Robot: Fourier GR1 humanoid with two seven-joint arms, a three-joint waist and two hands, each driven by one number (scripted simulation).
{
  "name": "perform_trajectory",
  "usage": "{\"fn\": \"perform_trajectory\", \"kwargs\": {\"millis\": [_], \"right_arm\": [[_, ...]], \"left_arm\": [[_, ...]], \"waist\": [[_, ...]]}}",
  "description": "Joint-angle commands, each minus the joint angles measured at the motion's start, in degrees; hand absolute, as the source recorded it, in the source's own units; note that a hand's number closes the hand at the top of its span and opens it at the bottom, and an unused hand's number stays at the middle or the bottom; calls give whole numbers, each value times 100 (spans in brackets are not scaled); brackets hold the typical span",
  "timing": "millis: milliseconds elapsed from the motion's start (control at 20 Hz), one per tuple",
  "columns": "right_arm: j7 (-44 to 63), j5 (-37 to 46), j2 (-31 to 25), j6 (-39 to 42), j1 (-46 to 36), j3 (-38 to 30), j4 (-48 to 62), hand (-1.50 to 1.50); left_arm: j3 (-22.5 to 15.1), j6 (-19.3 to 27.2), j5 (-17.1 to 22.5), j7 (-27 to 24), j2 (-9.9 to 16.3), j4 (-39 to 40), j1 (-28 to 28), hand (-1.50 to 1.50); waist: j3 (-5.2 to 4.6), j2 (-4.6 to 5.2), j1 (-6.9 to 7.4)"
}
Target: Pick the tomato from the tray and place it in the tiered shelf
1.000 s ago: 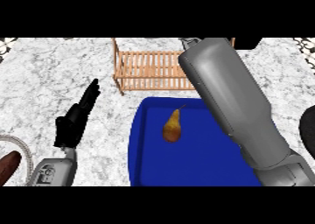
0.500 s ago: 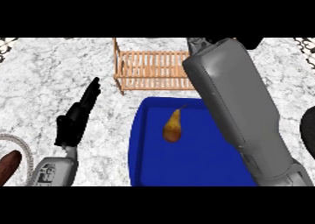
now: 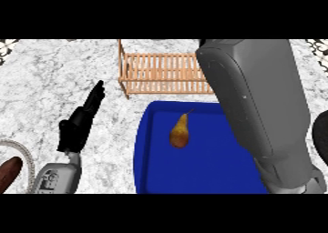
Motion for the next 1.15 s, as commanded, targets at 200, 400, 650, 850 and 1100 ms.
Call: {"fn": "perform_trajectory", "kwargs": {"millis": [200, 400, 650, 850, 1100], "right_arm": [[1177, 679, 18, 410, -83, -619, -1481, -150], [1413, 296, 18, 1548, 84, -1205, -2467, -150], [1324, -42, 18, 2666, 1002, -1297, -3723, -150], [1022, -447, -148, 3677, 1633, -1490, -4807, -150], [947, -1213, 18, 4741, 2473, -1807, -6275, -150]], "left_arm": [[191, -21, 72, -4, 149, 4, 7, 0], [155, -36, 53, -58, 149, -11, 219, 0], [83, 77, -23, 92, 54, -103, 243, 0], [355, 66, 105, -158, 199, 68, 404, 0], [338, -10, 166, -28, 214, -77, 408, 0]], "waist": [[0, -41, -110], [8, -119, -263], [16, -155, -417], [11, -176, -545], [14, -165, -514]]}}
